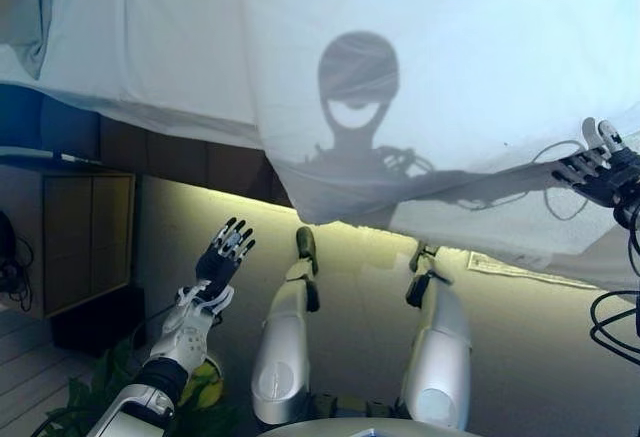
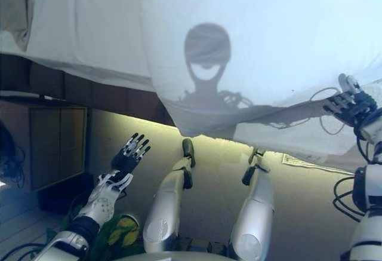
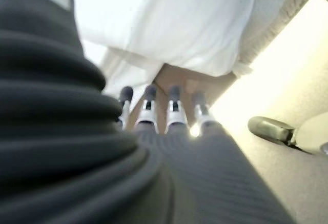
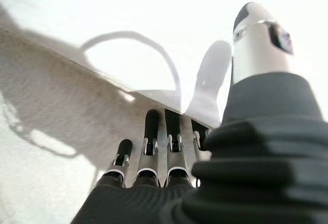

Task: Make the bed neatly

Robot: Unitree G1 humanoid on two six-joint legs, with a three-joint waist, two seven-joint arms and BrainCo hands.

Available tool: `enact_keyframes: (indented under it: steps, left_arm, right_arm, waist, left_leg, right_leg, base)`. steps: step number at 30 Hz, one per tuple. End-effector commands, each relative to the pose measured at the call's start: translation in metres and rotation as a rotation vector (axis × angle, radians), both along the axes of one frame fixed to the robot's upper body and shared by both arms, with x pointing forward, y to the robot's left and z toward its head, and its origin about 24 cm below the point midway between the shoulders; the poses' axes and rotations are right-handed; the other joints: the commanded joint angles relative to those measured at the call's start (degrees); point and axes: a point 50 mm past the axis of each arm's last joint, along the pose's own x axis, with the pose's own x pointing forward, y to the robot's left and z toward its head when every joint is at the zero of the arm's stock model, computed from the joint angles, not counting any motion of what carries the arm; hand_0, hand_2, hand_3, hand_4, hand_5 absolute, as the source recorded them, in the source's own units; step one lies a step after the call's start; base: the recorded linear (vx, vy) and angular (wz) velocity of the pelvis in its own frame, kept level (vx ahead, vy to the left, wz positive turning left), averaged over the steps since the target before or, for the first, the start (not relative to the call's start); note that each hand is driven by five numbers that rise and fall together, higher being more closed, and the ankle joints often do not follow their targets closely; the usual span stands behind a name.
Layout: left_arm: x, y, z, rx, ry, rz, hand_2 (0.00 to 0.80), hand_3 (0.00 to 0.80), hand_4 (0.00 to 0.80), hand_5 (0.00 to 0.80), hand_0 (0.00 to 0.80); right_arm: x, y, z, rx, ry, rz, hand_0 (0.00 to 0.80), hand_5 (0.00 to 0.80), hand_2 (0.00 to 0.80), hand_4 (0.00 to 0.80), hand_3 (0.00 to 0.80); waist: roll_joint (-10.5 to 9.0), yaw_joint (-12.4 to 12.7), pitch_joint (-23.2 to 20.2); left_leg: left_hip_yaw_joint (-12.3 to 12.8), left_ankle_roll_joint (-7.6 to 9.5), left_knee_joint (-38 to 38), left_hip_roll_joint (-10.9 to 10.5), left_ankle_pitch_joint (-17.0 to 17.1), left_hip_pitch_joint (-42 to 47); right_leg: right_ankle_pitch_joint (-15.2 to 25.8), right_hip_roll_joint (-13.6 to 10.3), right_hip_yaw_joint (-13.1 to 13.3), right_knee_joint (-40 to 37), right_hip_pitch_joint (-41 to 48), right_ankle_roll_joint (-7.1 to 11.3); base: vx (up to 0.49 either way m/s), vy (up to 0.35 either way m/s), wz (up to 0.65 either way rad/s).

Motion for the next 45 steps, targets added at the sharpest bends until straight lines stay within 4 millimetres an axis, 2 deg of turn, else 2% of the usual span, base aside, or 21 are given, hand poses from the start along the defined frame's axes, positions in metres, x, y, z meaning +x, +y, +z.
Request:
enact_keyframes:
  steps: [1, 5, 6, 7, 9, 10, 11, 18, 35, 38, 45]
  left_arm:
    - [-0.018, 0.02, -0.007, 0.048, 0.03, 0.024, 0.0, 0.0, 0.0, 0.0, 0.0]
    - [-0.019, 0.021, -0.008, 0.047, 0.038, 0.031, 0.0, 0.0, 0.0, 0.0, 0.0]
    - [-0.018, 0.021, -0.007, 0.046, 0.041, 0.034, 0.0, 0.0, 0.0, 0.0, 0.0]
    - [-0.019, 0.022, -0.007, 0.046, 0.044, 0.036, 0.0, 0.0, 0.0, 0.0, 0.0]
    - [-0.019, 0.022, -0.007, 0.047, 0.046, 0.034, 0.0, 0.0, 0.0, 0.0, 0.0]
    - [-0.018, 0.022, -0.007, 0.046, 0.043, 0.034, 0.0, 0.0, 0.0, 0.0, 0.0]
    - [-0.019, 0.022, -0.008, 0.044, 0.048, 0.035, 0.0, 0.0, 0.0, 0.0, 0.0]
    - [-0.021, 0.019, -0.009, 0.029, 0.045, 0.034, 0.0, 0.0, 0.0, 0.0, 0.0]
    - [-0.023, 0.017, -0.01, 0.023, 0.045, 0.032, 0.0, 0.0, 0.0, 0.0, 0.0]
    - [-0.022, 0.015, -0.01, 0.025, 0.046, 0.016, 0.0, 0.0, 0.0, 0.0, 0.0]
    - [-0.015, 0.01, -0.003, 0.037, 0.006, -0.028, 0.0, 0.0, 0.0, 0.0, 0.0]
  right_arm:
    - [-0.002, -0.016, 0.061, -0.112, -0.185, -0.038, 0.0, 0.0, 0.0, 0.0, 0.0]
    - [-0.004, -0.018, 0.062, -0.127, -0.182, -0.05, 0.0, 0.0, 0.0, 0.0, 0.0]
    - [-0.004, -0.019, 0.064, -0.137, -0.184, -0.052, 0.317, 0.317, 0.317, 0.317, 0.317]
    - [-0.004, -0.019, 0.065, -0.143, -0.187, -0.053, 0.411, 0.411, 0.411, 0.411, 0.411]
    - [-0.003, -0.018, 0.067, -0.165, -0.195, -0.052, 0.765, 0.765, 0.765, 0.765, 0.765]
    - [-0.002, -0.018, 0.069, -0.174, -0.201, -0.05, 0.8, 0.8, 0.8, 0.8, 0.8]
    - [-0.001, -0.017, 0.07, -0.192, -0.205, -0.042, 0.8, 0.8, 0.8, 0.8, 0.8]
    - [0.002, -0.015, 0.081, -0.255, -0.24, -0.041, 0.8, 0.8, 0.8, 0.8, 0.8]
    - [0.0, -0.017, 0.081, -0.258, -0.259, -0.023, 0.8, 0.8, 0.8, 0.8, 0.8]
    - [0.002, -0.013, 0.076, -0.246, -0.265, 0.015, 0.8, 0.8, 0.8, 0.8, 0.8]
    - [0.016, 0.01, 0.052, -0.214, -0.247, 0.189, 0.8, 0.8, 0.8, 0.8, 0.8]
  waist:
    - [-0.8, -0.1, 0.2]
    - [-0.69, 0.0, 0.2]
    - [-0.59, 0.0, 0.2]
    - [-0.55, 0.0, 0.2]
    - [-0.44, 0.1, 0.2]
    - [-0.31, 0.2, 0.2]
    - [-0.24, 0.1, 0.2]
    - [0.35, -0.1, 0.2]
    - [0.45, -0.1, 0.2]
    - [0.21, -0.1, 0.2]
    - [-0.91, -0.4, 0.2]
  left_leg:
    - [-1.4, -0.33, 1.1, 3.4, 1.4, -3.1]
    - [-1.4, -0.27, 1.3, 3.3, 1.3, -3.0]
    - [-1.4, -0.25, 1.4, 3.2, 1.3, -3.0]
    - [-1.5, -0.24, 1.4, 3.1, 1.2, -3.0]
    - [-1.5, -0.26, 1.4, 3.0, 1.2, -3.1]
    - [-1.1, 0.23, 1.2, 3.1, 2.6, -4.1]
    - [-1.5, -0.26, 1.3, 3.0, 1.3, -3.1]
    - [-1.2, -0.3, 1.6, 2.9, 1.3, -3.7]
    - [-0.7, -0.37, 1.0, 2.9, 1.4, -3.1]
    - [-0.8, -0.39, 1.1, 2.9, 1.3, -2.8]
    - [-0.1, -0.35, 0.8, 3.2, 0.9, -0.2]
  right_leg:
    - [-7.1, -1.0, 2.2, 7.4, -0.1, 4.15]
    - [-7.2, -1.1, 2.2, 7.4, 0.1, 4.16]
    - [-7.2, -1.2, 2.3, 7.5, 0.1, 4.16]
    - [-7.2, -1.2, 2.3, 7.6, 0.1, 4.17]
    - [-7.2, -1.2, 2.3, 7.4, 0.0, 4.19]
    - [-5.8, -1.2, 1.8, 6.9, -0.8, 3.52]
    - [-7.3, -1.3, 2.4, 7.5, -0.1, 4.12]
    - [-7.4, -1.5, 2.9, 7.9, -0.9, 4.07]
    - [-7.1, -1.7, 2.5, 7.1, -0.3, 4.23]
    - [-6.9, -1.6, 2.4, 6.6, 0.2, 4.24]
    - [-5.9, -1.5, 2.0, 4.3, 3.1, 4.66]
  base:
    - [0.0, 0.0, 0.0]
    - [0.0, 0.0, 0.0]
    - [0.0, 0.0, 0.0]
    - [0.0, 0.0, 0.0]
    - [-0.039, 0.007, 0.0]
    - [0.0, 0.0, 0.0]
    - [0.0, 0.0, 0.0]
    - [0.012, 0.004, 0.0]
    - [0.0, 0.0, 0.0]
    - [0.0, 0.0, 0.0]
    - [-0.015, 0.021, -0.01]
